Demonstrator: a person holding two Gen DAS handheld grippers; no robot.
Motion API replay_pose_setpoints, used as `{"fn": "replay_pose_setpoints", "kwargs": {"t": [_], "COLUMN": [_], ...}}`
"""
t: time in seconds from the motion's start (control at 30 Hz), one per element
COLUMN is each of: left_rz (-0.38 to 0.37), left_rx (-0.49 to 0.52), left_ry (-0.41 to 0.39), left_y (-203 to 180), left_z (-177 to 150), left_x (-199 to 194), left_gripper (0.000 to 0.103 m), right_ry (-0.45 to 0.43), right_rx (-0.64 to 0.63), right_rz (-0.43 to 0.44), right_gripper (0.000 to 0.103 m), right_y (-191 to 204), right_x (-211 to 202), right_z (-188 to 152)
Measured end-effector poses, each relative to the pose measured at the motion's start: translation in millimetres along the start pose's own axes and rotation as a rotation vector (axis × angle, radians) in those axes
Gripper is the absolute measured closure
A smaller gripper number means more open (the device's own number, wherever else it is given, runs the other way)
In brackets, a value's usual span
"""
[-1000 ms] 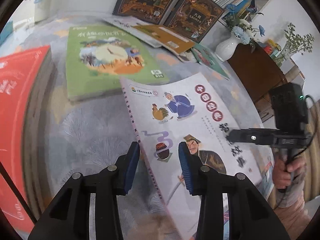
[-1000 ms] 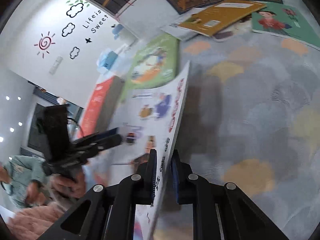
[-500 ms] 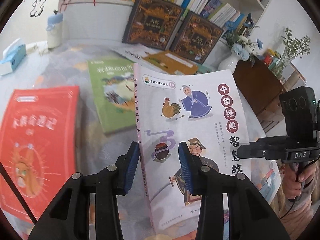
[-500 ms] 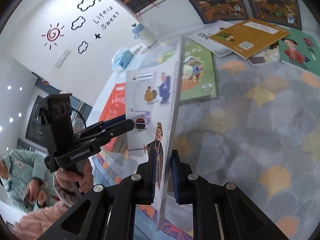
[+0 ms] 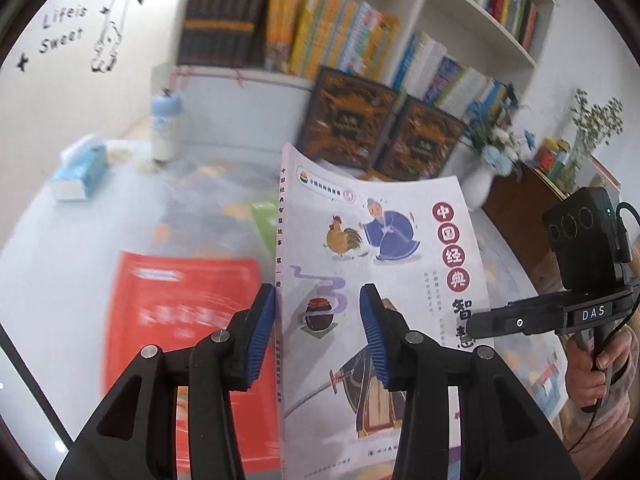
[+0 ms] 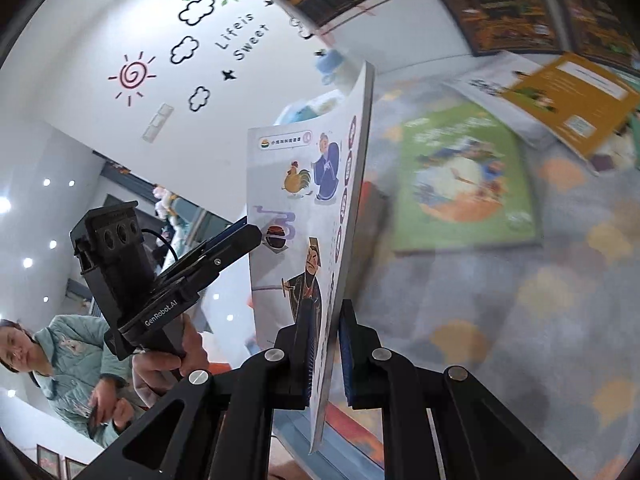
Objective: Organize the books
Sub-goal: 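Lift the white book with the left tool and lower it onto the red book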
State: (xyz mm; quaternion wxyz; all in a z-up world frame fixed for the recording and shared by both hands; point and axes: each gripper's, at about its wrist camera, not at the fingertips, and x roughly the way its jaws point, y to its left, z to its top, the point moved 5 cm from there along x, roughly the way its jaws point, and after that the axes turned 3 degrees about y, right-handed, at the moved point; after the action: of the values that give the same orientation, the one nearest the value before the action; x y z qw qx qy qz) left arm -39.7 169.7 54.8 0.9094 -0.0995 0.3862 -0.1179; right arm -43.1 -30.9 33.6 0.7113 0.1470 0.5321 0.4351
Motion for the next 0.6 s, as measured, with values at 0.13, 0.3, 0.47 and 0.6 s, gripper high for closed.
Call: {"fn": "replay_pose_setpoints", "kwargs": {"t": [0.13, 0.3, 0.47, 0.6], "left_rz": [0.033, 0.059, 0.055, 0.057], "left_rx": [-0.048, -0.105, -0.128, -0.148], "left_ry": [-0.023, -0.012, 0.026, 0.043], "left_y": [44.1, 91.4, 120.1, 134.0], "left_z": [6.3, 2.1, -8.8, -18.1], "left_x": [-11.8, -12.1, 4.2, 16.2], "left_gripper": [0.064, 0.064, 0.064, 0.064], "right_ry": [0.037, 0.114, 0.179, 0.206], "right_rx": [-0.025, -0.062, -0.04, -0.008], "right_rz": [0.048, 0.066, 0.048, 0.03], "right_gripper": [0.092, 0.092, 0.092, 0.092], "right_y": [26.6, 42.0, 34.2, 23.5], "right_x": [41.9, 95.1, 143.6, 168.3], "right_z": [15.6, 20.8, 23.1, 22.8]}}
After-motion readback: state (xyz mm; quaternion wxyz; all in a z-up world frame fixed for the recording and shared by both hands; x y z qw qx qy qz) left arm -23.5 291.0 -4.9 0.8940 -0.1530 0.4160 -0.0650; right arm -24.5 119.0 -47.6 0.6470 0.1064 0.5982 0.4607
